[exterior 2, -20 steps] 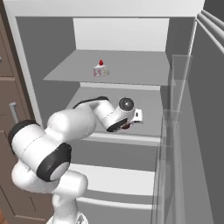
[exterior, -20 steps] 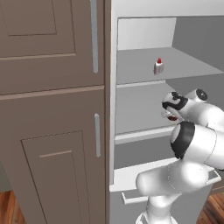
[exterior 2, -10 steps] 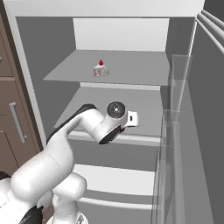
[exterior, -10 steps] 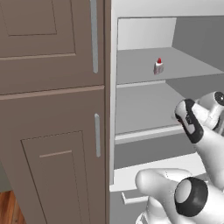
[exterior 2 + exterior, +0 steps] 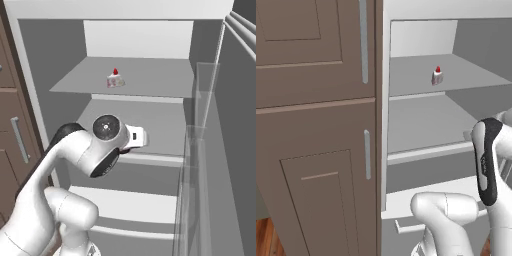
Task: Take the cake and cupcake from the fridge and place them on the empty tray on the dining counter.
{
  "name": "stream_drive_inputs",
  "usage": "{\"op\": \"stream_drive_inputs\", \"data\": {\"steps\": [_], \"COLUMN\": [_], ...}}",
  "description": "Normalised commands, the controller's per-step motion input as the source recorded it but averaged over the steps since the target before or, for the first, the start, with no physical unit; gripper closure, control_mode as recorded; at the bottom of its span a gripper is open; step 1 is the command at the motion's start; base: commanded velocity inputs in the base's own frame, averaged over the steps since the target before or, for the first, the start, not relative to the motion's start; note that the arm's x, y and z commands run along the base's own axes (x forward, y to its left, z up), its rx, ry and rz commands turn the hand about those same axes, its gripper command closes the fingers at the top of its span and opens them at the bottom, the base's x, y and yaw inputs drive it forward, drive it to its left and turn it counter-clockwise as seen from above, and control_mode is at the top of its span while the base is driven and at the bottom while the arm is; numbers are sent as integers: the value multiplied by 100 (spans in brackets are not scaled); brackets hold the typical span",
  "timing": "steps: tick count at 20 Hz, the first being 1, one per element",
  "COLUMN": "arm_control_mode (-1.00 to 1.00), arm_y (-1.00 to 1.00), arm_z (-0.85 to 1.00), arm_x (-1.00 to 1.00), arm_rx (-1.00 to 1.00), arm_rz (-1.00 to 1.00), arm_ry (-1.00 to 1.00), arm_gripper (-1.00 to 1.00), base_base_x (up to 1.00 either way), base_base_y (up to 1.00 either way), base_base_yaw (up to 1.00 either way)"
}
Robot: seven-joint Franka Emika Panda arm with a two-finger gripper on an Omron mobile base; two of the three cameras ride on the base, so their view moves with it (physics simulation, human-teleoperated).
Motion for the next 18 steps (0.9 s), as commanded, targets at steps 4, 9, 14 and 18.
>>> {"op": "stream_drive_inputs", "data": {"steps": [4,9,14,18], "arm_control_mode": [-100,-100,-100,-100], "arm_y": [24,39,36,31], "arm_z": [100,100,97,58], "arm_x": [-97,-75,-72,-87], "arm_rx": [0,3,14,4], "arm_rz": [-2,-3,-4,-7], "arm_ry": [14,25,31,9], "arm_gripper": [100,100,100,100], "base_base_x": [0,0,0,0], "base_base_y": [0,0,0,0], "base_base_yaw": [0,0,0,0]}}
